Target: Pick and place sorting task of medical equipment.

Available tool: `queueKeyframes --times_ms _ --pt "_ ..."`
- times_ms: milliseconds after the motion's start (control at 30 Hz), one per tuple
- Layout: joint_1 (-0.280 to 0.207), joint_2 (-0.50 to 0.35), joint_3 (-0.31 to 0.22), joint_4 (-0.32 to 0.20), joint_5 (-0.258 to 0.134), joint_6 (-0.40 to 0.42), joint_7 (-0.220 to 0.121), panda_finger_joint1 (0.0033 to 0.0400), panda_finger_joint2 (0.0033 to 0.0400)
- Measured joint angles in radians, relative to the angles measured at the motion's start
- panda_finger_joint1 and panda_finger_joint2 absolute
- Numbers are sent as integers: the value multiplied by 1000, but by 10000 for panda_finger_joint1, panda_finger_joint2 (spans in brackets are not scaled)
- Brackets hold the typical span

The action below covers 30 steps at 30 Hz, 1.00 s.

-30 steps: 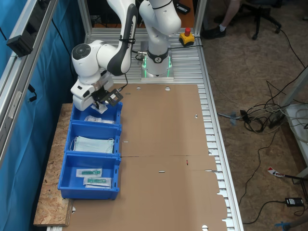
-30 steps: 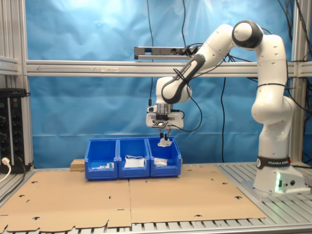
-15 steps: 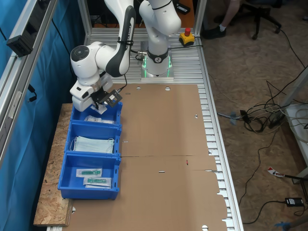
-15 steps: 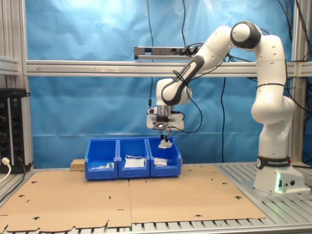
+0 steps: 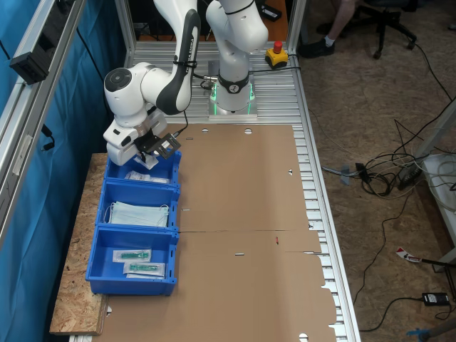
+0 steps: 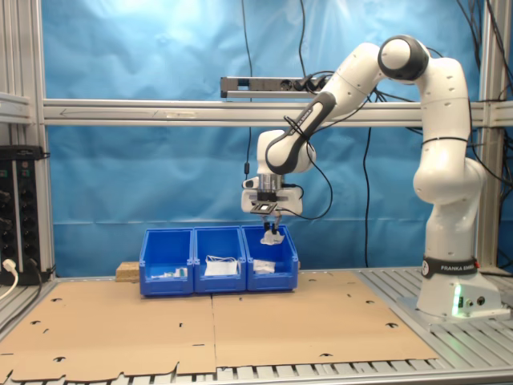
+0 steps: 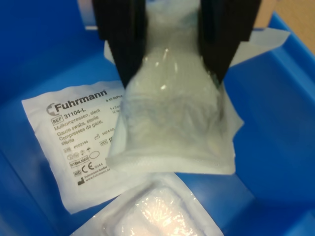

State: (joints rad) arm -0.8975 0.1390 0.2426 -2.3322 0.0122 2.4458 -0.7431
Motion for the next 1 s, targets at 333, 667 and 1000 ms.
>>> queueKeyframes --times_ms 333,667,1000 --pt "0 0 0 0 0 1 0 76 76" --pt "0 0 0 0 0 1 0 76 76" --pt "0 0 0 0 0 1 0 99 99"
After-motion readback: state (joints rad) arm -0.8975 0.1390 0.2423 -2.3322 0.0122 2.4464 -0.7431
